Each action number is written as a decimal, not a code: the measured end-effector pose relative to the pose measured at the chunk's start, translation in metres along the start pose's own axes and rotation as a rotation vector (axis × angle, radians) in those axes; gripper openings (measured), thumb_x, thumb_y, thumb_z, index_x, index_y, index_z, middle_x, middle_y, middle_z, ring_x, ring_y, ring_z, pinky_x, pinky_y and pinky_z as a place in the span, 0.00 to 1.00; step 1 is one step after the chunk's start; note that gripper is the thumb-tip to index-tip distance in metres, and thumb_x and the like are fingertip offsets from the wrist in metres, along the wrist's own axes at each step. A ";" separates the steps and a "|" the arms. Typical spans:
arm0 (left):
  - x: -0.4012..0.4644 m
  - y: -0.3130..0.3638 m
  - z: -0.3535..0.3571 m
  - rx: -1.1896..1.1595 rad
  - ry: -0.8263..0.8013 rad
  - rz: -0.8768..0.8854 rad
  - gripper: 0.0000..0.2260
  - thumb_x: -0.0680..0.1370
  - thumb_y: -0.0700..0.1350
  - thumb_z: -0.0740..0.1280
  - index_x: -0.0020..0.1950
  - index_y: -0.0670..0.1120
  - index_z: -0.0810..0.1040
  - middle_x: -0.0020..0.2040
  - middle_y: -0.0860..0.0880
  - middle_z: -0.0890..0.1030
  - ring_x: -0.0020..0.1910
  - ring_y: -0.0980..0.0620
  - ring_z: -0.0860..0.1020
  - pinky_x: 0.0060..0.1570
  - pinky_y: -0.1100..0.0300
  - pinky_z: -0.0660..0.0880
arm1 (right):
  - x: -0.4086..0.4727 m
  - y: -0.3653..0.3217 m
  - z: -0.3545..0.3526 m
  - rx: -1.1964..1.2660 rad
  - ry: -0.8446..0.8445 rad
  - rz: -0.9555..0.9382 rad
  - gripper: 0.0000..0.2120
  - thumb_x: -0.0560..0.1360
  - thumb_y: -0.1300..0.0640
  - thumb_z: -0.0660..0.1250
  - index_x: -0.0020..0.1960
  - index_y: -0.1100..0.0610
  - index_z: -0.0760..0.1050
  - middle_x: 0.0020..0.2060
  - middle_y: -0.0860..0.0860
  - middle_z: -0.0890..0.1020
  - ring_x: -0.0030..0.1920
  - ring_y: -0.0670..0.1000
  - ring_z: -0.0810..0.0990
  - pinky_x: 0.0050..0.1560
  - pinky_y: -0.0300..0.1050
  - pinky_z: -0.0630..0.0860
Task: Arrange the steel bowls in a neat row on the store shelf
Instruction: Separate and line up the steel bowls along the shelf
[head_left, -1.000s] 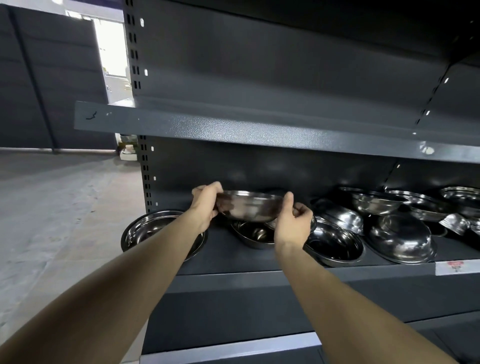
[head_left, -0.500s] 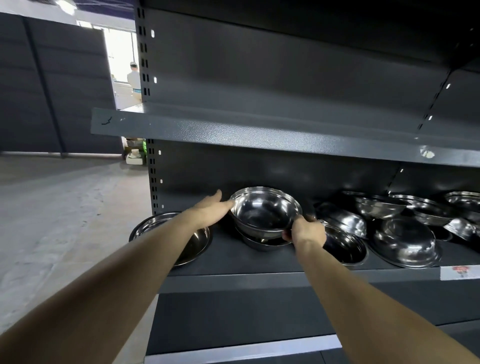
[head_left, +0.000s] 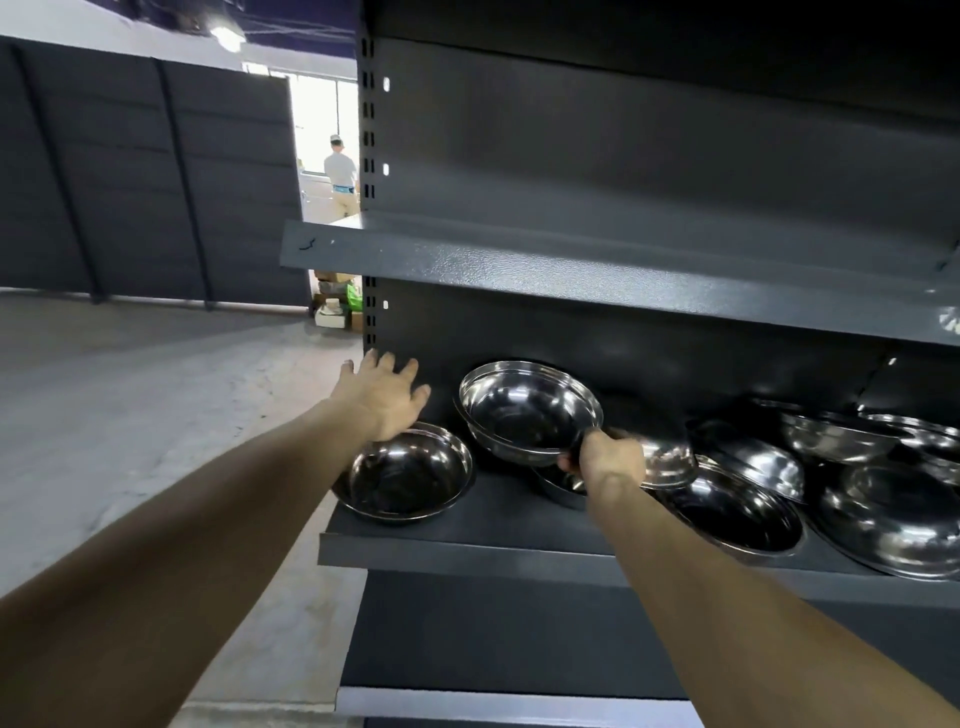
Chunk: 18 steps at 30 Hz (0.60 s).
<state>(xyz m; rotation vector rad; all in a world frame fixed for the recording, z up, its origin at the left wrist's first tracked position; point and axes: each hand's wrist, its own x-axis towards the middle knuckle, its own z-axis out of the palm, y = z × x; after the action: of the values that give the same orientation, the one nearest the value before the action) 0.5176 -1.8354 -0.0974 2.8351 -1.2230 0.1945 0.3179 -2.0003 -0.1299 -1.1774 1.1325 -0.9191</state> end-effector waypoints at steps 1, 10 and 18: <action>-0.005 -0.006 -0.001 0.003 0.003 -0.010 0.28 0.82 0.60 0.46 0.80 0.49 0.55 0.79 0.43 0.58 0.78 0.42 0.54 0.75 0.40 0.53 | -0.004 0.002 0.009 0.011 -0.030 0.006 0.14 0.78 0.63 0.62 0.61 0.67 0.76 0.50 0.62 0.83 0.18 0.51 0.78 0.15 0.34 0.71; -0.036 -0.055 0.008 0.072 -0.030 -0.122 0.27 0.82 0.59 0.45 0.78 0.49 0.58 0.77 0.42 0.61 0.76 0.41 0.57 0.72 0.41 0.57 | -0.035 0.045 0.079 -0.021 -0.265 0.079 0.07 0.81 0.58 0.62 0.57 0.60 0.72 0.41 0.54 0.79 0.17 0.47 0.78 0.22 0.41 0.80; -0.046 -0.079 0.012 0.072 -0.062 -0.185 0.25 0.82 0.57 0.46 0.77 0.48 0.59 0.76 0.40 0.62 0.76 0.40 0.58 0.73 0.40 0.57 | -0.046 0.063 0.090 -0.116 -0.317 0.101 0.06 0.81 0.60 0.63 0.55 0.63 0.73 0.44 0.58 0.81 0.20 0.51 0.79 0.20 0.41 0.78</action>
<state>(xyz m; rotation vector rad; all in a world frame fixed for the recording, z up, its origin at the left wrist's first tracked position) 0.5452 -1.7494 -0.1145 3.0160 -0.9743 0.1462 0.3942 -1.9255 -0.1830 -1.2959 0.9865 -0.5710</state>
